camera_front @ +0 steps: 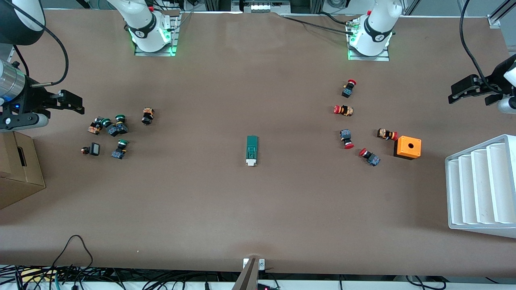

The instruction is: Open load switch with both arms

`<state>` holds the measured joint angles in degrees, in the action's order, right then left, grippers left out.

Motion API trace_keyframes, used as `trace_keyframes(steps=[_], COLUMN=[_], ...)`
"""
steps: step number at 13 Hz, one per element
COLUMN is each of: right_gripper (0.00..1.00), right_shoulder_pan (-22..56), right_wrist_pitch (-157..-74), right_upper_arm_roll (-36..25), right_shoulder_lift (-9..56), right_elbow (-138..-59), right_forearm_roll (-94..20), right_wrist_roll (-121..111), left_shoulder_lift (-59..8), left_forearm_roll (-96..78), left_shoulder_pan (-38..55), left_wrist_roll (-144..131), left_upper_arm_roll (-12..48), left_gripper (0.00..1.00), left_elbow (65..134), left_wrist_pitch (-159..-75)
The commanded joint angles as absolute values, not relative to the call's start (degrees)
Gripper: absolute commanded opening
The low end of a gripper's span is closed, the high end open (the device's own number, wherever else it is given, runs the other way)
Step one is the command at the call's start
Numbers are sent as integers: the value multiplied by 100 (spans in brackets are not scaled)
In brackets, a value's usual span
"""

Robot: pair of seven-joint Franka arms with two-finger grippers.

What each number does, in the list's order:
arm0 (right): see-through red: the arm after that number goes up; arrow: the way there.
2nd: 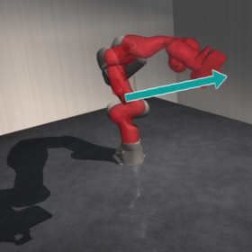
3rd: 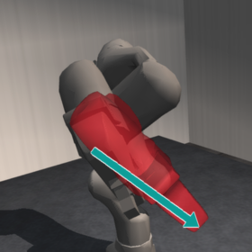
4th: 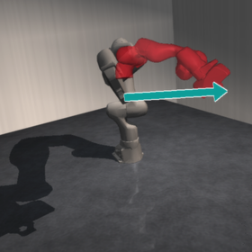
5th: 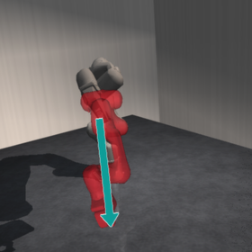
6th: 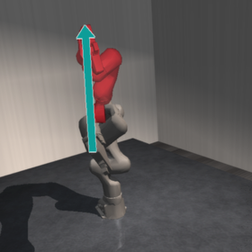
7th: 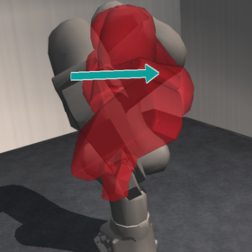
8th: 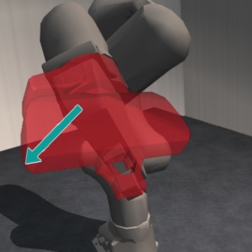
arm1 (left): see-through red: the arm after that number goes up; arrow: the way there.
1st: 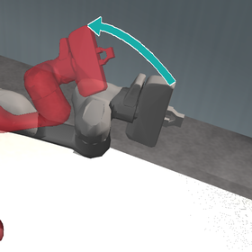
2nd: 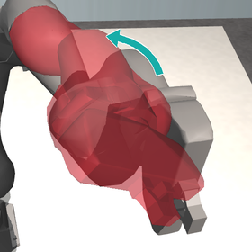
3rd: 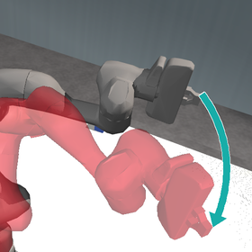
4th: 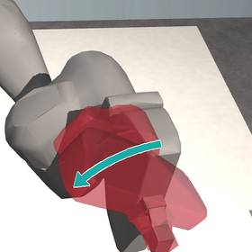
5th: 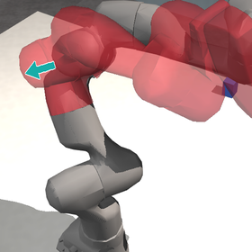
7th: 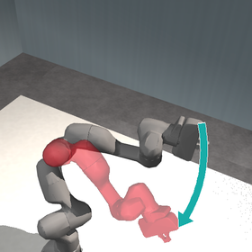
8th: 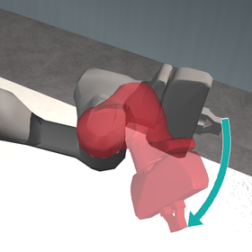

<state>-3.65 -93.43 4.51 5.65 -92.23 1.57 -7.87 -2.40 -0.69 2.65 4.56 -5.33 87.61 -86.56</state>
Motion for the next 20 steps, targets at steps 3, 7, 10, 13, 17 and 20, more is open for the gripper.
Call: trace_keyframes(steps=[3, 7, 10, 13, 17, 20], right_gripper=[100, 100, 100, 100, 100, 100], right_shoulder_pan=[-369, -369, -395, -439, -448, -422], right_wrist_pitch=[-9281, -9272, -9273, -9272, -9176, -9045], right_upper_arm_roll=[475, 475, 475, 440, 404, 439], right_shoulder_lift=[571, 571, 580, 580, 554, 536], right_elbow=[-9185, -9184, -9185, -9185, -9167, -9167], right_forearm_roll=[255, 246, 211, 229, 228, 229], right_wrist_roll=[-879, -870, -800, -922, -1213, -1134], left_shoulder_lift=[-141, -193, -351, -492, -790, -1211], left_forearm_roll=[-149, -394, -536, -484, -431, 129], left_shoulder_pan=[299, 377, 448, 562, 659, 799], left_wrist_roll=[501, 396, -156, -1174, -2677, -3766], left_upper_arm_roll=[-598, -492, -81, 604, 1624, 2283], left_gripper=[100, 100, 100, 100, 100, 100], left_elbow=[8886, 8851, 8859, 8851, 8859, 8868], left_wrist_pitch=[-8745, -8771, -9060, -9403, -10123, -10852])
